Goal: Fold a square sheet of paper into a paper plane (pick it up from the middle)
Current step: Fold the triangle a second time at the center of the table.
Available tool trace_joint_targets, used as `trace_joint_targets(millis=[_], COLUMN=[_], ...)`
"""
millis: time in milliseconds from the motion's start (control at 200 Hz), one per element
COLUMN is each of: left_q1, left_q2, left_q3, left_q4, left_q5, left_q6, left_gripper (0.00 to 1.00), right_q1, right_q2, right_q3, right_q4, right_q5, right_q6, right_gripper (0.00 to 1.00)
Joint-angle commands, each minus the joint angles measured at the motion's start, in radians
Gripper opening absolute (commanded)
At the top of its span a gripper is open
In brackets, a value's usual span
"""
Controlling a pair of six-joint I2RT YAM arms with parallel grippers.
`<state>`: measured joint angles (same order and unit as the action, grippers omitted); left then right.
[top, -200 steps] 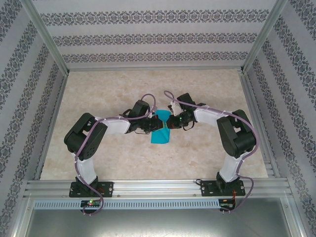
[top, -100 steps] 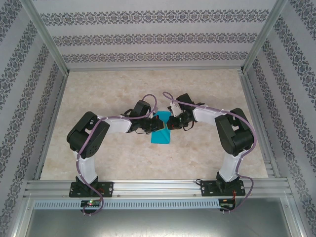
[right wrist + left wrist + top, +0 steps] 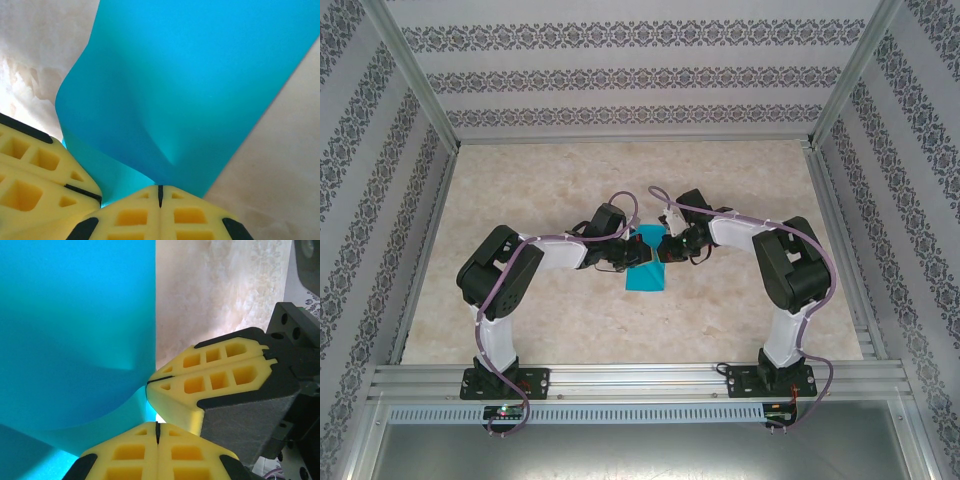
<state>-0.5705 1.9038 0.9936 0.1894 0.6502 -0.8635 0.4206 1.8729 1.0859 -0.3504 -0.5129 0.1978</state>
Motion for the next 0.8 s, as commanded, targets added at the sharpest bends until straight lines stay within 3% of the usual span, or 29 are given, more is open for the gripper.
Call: trace_joint_targets(millis=[0,794], left_q1=[-0.019,-0.019], left_q2=[0.018,0.038], left_q3=[0.026,0.028], left_q4=[-0.026,-0.067], left_q5=[0.003,-0.019], left_q6=[0.002,0.004], left_gripper=[0.00,0.00], right_q1=[-0.006,-0.004], right_q2=[0.014,0.038], right_q3=[0.029,0.047], right_q4=[-0.015,-0.037], right_q5=[0.010,0.024], right_q6=[-0.029,-0.029], right_gripper=[0.01,0.02])
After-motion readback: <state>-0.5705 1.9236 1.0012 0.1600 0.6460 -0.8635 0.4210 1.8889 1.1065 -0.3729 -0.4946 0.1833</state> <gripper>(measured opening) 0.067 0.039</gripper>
